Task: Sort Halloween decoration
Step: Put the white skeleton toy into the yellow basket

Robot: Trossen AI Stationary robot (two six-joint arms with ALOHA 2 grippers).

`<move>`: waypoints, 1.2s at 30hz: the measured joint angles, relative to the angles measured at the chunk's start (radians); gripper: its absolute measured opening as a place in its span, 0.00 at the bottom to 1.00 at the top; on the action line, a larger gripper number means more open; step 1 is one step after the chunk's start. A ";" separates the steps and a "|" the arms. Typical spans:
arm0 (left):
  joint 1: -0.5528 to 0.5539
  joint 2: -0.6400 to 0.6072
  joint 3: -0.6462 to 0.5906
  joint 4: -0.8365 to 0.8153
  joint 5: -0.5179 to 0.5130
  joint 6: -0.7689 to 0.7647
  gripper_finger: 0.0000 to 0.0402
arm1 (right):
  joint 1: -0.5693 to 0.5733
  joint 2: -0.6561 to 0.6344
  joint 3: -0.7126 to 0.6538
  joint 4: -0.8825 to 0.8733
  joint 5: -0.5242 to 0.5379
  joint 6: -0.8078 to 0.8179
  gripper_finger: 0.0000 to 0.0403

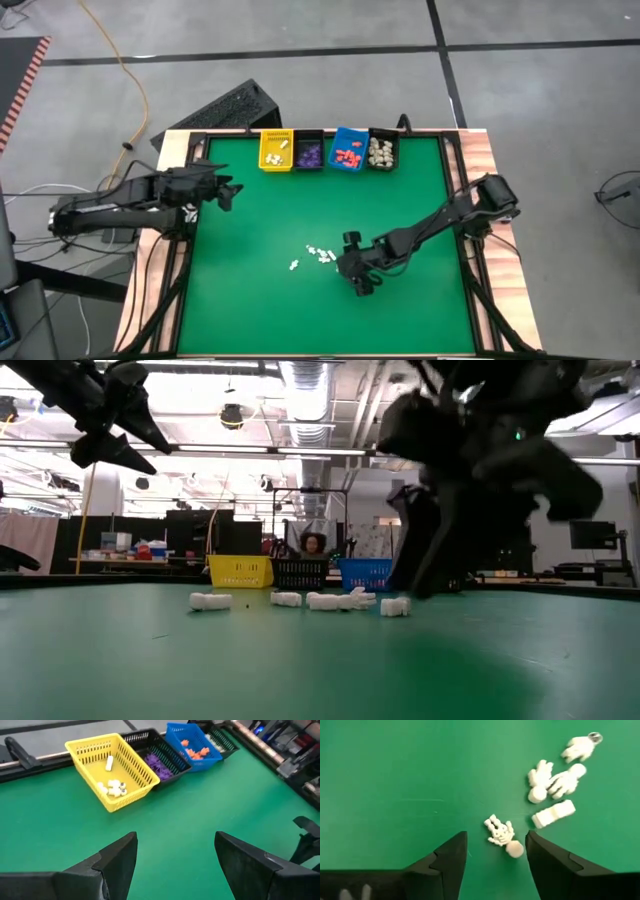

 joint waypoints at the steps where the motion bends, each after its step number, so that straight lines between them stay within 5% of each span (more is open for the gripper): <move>1: 0.000 0.006 0.000 -0.002 0.000 0.000 0.64 | -0.006 0.011 0.003 0.001 -0.005 -0.020 0.57; 9: 0.000 0.042 0.000 -0.003 0.000 -0.014 0.64 | -0.060 0.047 0.010 0.013 -0.101 -0.139 0.57; 16: 0.000 0.065 0.000 -0.004 -0.025 -0.015 0.64 | -0.109 0.091 0.015 -0.002 -0.239 -0.134 0.42; 26: 0.000 0.067 0.000 -0.005 -0.044 -0.065 0.64 | -0.106 0.121 0.013 -0.009 -0.247 -0.071 0.15; 36: 0.000 0.067 0.000 -0.005 -0.061 -0.074 0.64 | -0.122 0.008 0.007 -0.103 -0.242 -0.065 0.12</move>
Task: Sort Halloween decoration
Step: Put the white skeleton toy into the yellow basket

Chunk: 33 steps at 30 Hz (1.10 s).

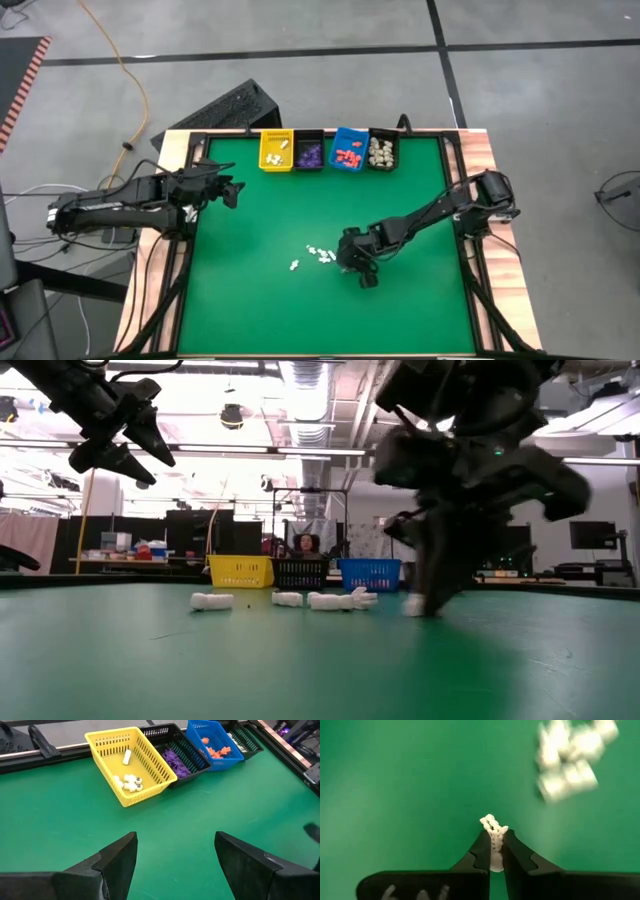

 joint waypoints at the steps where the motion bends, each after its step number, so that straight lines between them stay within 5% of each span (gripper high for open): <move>1: 0.000 0.000 0.000 0.000 -0.002 0.000 0.64 | -0.010 -0.019 -0.002 -0.027 0.000 -0.005 0.12; 9: 0.000 0.000 0.000 0.000 0.035 0.001 0.64 | -0.161 -0.147 0.001 0.070 0.030 -0.005 0.11; 15: 0.000 0.000 0.000 0.000 0.032 0.021 0.64 | -0.321 -0.173 0.001 0.305 0.101 0.048 0.11; 22: 0.000 0.000 0.000 0.000 -0.007 0.039 0.64 | -0.465 -0.028 0.171 0.424 0.136 0.133 0.11; 33: 0.001 0.000 0.000 -0.005 -0.036 0.039 0.64 | -0.546 0.319 0.654 0.303 0.131 0.102 0.11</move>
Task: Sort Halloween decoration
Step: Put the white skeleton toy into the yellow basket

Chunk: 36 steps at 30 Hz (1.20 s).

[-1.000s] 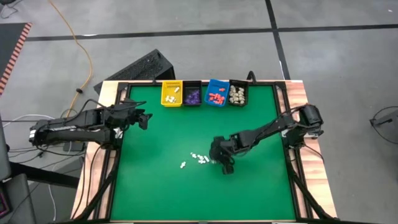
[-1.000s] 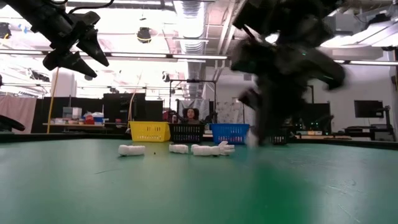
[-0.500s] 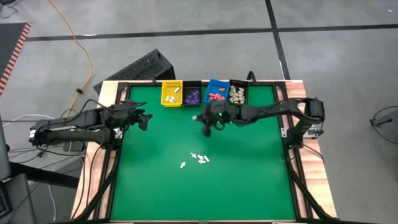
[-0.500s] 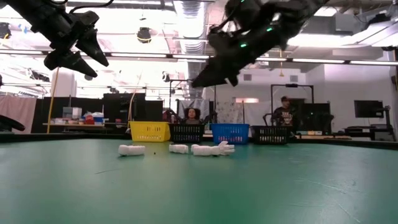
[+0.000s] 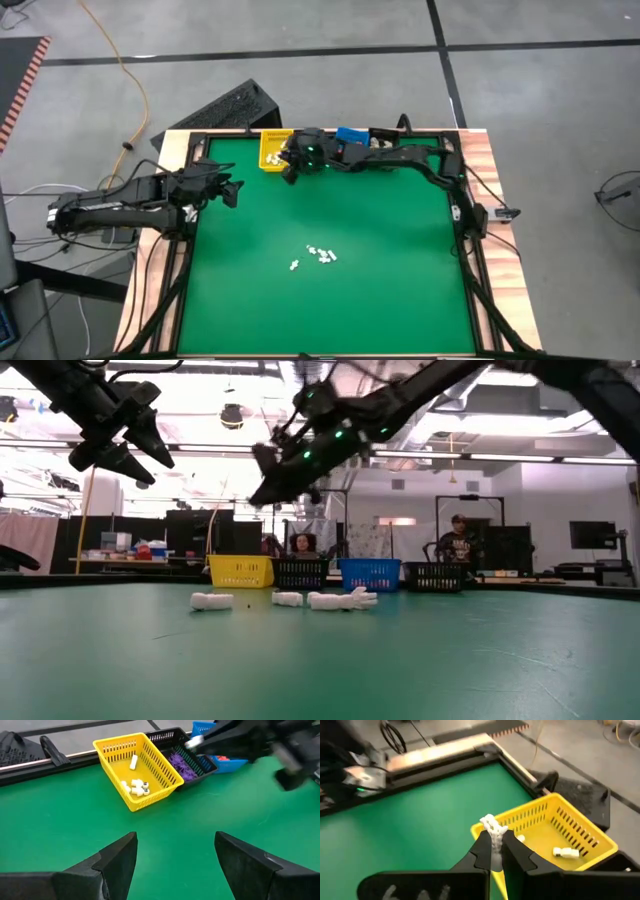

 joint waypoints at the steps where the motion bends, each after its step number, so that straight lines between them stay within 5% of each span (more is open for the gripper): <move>1: 0.000 0.000 0.000 -0.001 0.000 0.000 0.64 | -0.004 0.030 0.036 -0.021 0.000 0.003 0.11; 13: 0.000 0.000 0.000 -0.004 0.003 0.007 0.64 | -0.017 0.259 0.373 -0.279 0.032 0.005 0.30; 20: 0.000 0.000 0.000 -0.004 0.002 0.028 0.64 | -0.043 0.261 0.446 -0.328 0.037 -0.047 0.48; 26: 0.000 0.000 0.000 -0.002 -0.003 0.042 0.64 | -0.078 0.259 0.504 -0.392 0.034 -0.047 0.50; 36: 0.000 0.000 0.000 -0.001 0.000 0.049 0.64 | -0.075 0.146 0.654 -0.722 -0.231 -0.213 0.45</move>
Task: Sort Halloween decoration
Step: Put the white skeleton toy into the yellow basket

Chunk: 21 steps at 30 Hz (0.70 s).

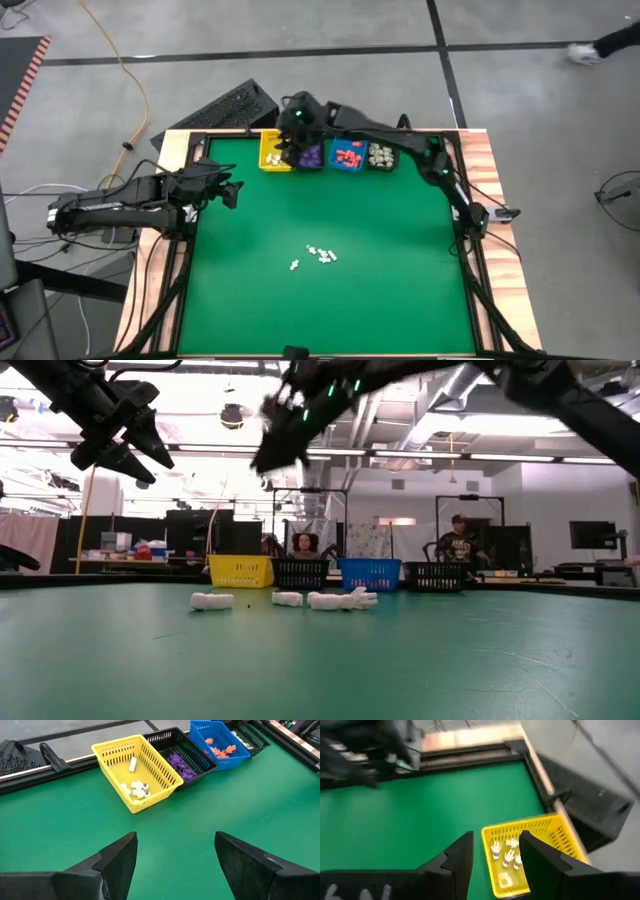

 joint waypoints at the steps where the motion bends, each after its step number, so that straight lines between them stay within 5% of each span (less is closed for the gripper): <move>1: 0.000 0.000 0.000 0.001 0.000 0.000 0.64 | 0.005 -0.037 0.003 -0.037 -0.001 -0.030 0.45; 13: 0.000 0.000 0.000 0.041 0.026 -0.007 0.64 | 0.004 -0.500 -0.012 -0.567 -0.002 -0.168 0.40; 21: 0.000 0.000 0.000 0.067 0.031 0.003 0.64 | 0.033 -0.783 -0.291 -0.619 0.008 0.017 0.38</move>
